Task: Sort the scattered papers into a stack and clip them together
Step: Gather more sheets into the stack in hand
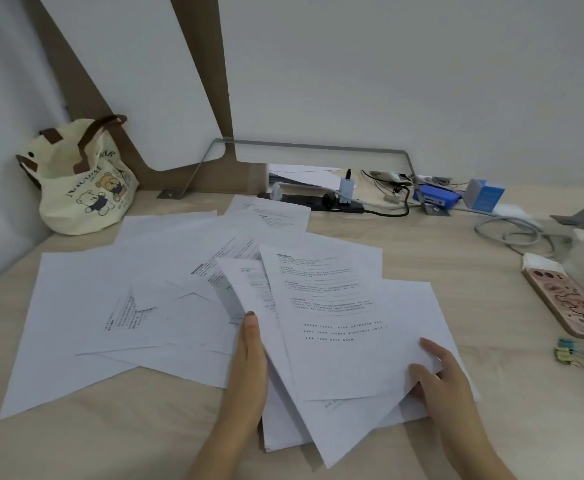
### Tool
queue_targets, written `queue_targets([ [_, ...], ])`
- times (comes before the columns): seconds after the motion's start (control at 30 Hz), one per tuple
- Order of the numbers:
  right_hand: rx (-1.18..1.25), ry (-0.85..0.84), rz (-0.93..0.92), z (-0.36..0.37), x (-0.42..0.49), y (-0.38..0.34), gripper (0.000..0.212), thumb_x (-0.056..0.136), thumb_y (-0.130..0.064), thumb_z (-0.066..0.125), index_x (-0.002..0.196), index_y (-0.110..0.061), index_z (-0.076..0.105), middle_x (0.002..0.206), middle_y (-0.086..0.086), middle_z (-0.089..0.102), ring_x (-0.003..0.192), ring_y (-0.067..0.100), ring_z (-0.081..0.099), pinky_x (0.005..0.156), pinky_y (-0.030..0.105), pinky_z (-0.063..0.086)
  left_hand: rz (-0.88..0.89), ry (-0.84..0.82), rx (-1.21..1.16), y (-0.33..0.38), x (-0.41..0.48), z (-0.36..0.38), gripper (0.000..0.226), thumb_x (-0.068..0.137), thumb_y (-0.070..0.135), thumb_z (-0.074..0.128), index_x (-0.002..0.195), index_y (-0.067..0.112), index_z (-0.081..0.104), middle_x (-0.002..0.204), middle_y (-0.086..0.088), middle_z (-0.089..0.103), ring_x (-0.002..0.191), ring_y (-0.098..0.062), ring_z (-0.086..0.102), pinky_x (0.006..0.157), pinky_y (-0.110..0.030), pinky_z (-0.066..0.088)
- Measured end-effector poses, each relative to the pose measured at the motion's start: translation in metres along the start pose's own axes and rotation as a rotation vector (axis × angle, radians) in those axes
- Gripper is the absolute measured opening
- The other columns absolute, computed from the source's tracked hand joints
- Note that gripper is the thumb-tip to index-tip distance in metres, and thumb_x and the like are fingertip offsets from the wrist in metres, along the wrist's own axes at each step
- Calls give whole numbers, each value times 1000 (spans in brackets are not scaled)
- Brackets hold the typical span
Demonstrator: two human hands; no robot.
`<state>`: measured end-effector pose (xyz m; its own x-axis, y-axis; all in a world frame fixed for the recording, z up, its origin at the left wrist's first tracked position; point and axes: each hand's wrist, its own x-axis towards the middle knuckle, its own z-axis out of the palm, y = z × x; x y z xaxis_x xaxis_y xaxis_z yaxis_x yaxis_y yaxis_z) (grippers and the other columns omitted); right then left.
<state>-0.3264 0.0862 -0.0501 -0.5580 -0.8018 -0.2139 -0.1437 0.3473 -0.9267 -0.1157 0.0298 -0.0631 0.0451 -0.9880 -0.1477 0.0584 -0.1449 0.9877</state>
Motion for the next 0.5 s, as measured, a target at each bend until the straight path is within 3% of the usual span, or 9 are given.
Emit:
queue_targets([
  [0.1,-70,-26,-7,-4,2,-1,51,87,-4,50,134,-21,43,87,13,57,88,36,59,69,34,43,10,0,-12,6,-4,2,50,91,54,26,137,37,33,128,23,43,121,0,39,100,-21,25],
  [0.2,-140,-76,-16,-7,0,-5,47,86,-1,50,126,-25,50,79,13,57,80,31,56,63,29,41,26,28,40,5,-3,2,25,100,30,31,123,40,33,113,26,47,104,2,47,88,-17,33],
  [0.4,-233,-198,-25,-13,0,-14,45,83,7,43,114,-20,59,96,22,64,80,31,58,65,28,43,46,37,86,2,0,3,43,96,19,46,136,25,31,121,11,49,108,-8,47,91,-24,34],
  [0.5,-260,-277,-18,-17,0,-17,37,85,7,42,108,-16,60,91,5,68,73,16,62,59,22,43,18,36,90,0,3,4,47,92,16,53,134,22,34,114,10,52,105,-11,50,89,-25,36],
])
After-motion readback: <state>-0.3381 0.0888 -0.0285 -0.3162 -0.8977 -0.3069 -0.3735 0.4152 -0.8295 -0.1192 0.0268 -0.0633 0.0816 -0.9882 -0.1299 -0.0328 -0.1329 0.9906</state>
